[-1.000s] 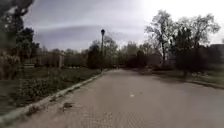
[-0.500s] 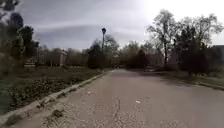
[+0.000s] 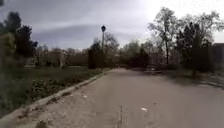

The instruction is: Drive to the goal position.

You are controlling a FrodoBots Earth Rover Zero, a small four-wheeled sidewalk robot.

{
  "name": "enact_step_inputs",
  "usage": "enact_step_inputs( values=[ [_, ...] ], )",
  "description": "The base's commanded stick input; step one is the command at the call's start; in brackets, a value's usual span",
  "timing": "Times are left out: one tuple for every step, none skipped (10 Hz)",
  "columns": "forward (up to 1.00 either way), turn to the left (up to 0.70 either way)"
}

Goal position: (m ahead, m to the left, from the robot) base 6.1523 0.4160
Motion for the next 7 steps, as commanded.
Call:
enact_step_inputs(
  values=[
    [0.7,0.0],
    [0.7,0.0],
    [0.7,0.0],
    [0.7,0.0],
    [0.7,0.0],
    [0.7,0.0],
    [0.7,0.0]
  ],
)
